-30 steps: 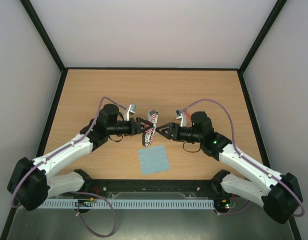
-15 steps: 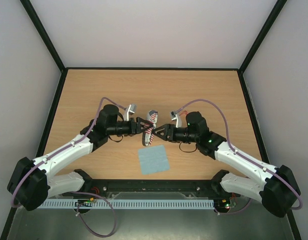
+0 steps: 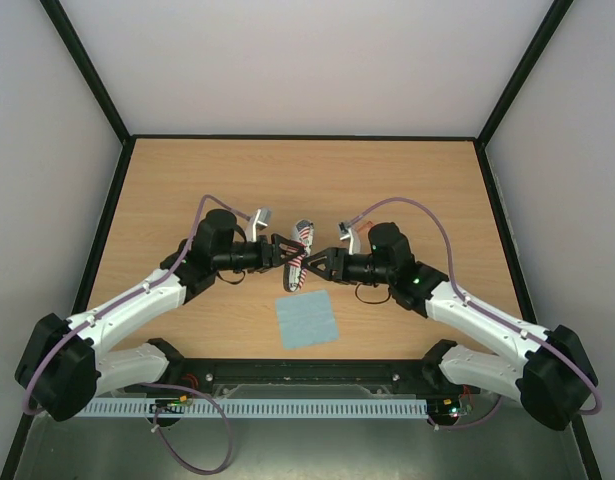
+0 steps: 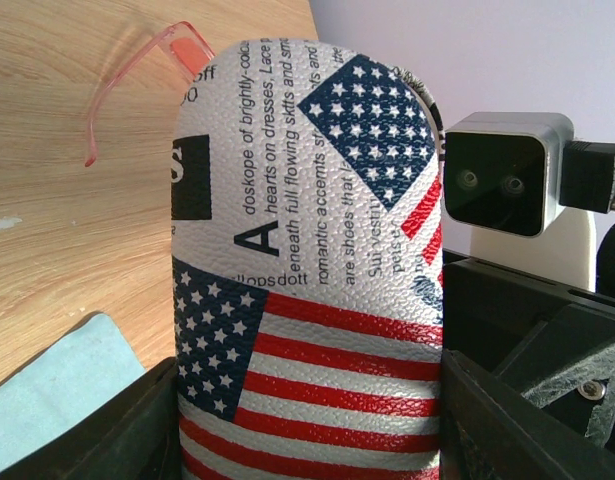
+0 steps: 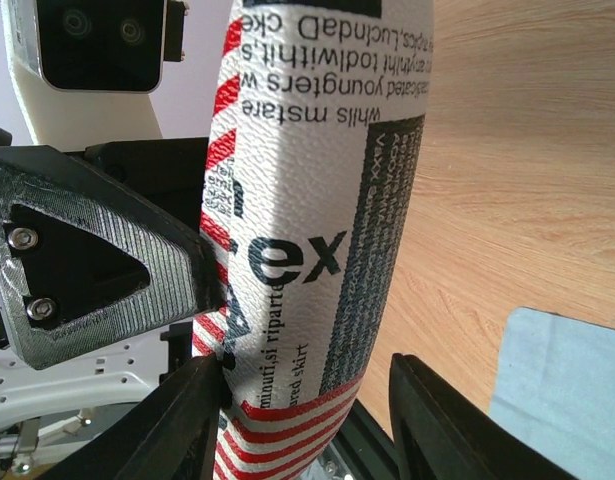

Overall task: Organize the sunglasses
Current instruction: Open the sunglasses case at the center of the board.

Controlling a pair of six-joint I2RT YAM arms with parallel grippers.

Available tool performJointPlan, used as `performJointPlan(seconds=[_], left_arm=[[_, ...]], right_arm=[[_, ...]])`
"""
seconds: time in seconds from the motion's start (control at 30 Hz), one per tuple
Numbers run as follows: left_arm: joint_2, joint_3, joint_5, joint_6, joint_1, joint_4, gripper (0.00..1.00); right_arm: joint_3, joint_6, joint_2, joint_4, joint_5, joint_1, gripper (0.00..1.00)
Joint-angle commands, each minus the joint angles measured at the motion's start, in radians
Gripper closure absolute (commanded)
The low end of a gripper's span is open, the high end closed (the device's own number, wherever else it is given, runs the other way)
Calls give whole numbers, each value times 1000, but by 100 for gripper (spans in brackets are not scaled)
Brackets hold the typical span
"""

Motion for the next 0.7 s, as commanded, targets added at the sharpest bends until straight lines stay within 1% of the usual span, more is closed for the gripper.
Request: performJointPlan(seconds=[0.0, 0.2, 0.67], left_arm=[[-17, 13, 41, -24, 0, 67, 53], [-23, 26, 61, -40, 5, 84, 53], [-45, 19, 87, -63, 22, 102, 53]], right_arm=[[10, -20, 26, -73, 51, 8, 55], [-19, -32, 28, -123, 88, 9, 58], [-61, -60, 53, -166, 139, 8, 58]])
